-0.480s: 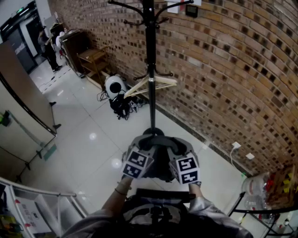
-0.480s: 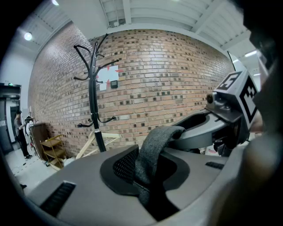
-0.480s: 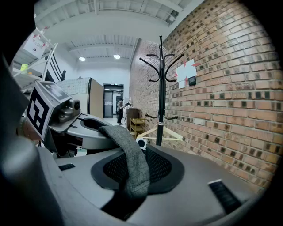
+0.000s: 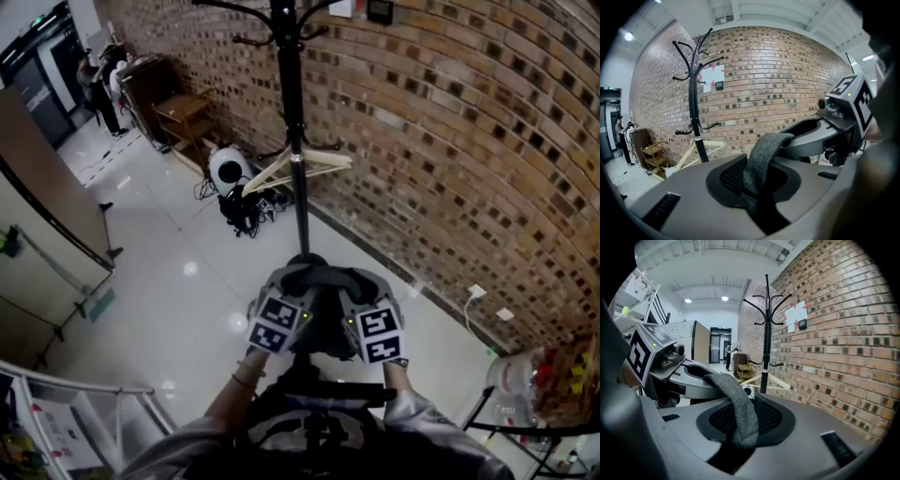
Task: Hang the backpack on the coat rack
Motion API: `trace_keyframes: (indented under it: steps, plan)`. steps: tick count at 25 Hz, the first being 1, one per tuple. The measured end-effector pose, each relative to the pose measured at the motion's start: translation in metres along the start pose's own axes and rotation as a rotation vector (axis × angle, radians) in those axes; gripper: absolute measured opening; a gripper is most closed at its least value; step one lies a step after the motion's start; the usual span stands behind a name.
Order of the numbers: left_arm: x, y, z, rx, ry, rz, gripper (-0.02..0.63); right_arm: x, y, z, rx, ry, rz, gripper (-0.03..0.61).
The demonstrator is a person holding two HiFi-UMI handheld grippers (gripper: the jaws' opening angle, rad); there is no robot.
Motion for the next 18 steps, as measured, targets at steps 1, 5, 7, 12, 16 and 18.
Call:
trace_keyframes:
  steps: [1,5,7,12,16,18]
  plan:
    - [-0.005,0.002,-0.002,0.001,0.001,0.003,0.075,-0.003,-0.004,-0.002,0.000,-0.001,0.002,0.109]
    - [-0.025,0.011,-0.015,0.002,-0.005,0.018,0.075,-0.016,-0.024,-0.009,-0.005,-0.005,0.018,0.109]
    - [-0.036,0.014,-0.020,0.003,-0.010,0.030,0.075,-0.024,-0.033,-0.011,-0.008,-0.002,0.028,0.109]
    - [-0.071,0.034,-0.034,-0.013,-0.019,0.060,0.075,-0.051,-0.058,-0.020,-0.010,0.024,0.058,0.109]
    - [-0.102,0.056,-0.052,-0.040,-0.021,0.081,0.076,-0.076,-0.085,-0.036,-0.028,0.022,0.073,0.109]
    - [-0.115,0.068,-0.058,-0.034,-0.022,0.083,0.077,-0.089,-0.096,-0.044,-0.033,0.020,0.080,0.109]
Point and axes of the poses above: the fingertips, and each gripper's own axes: x backward along the fingers, y to its left, z out of its underside, the point moved 4 cm from there along x, backward along the fingers, and after that the axes turned 11 degrees about y, right-handed, at the moved point
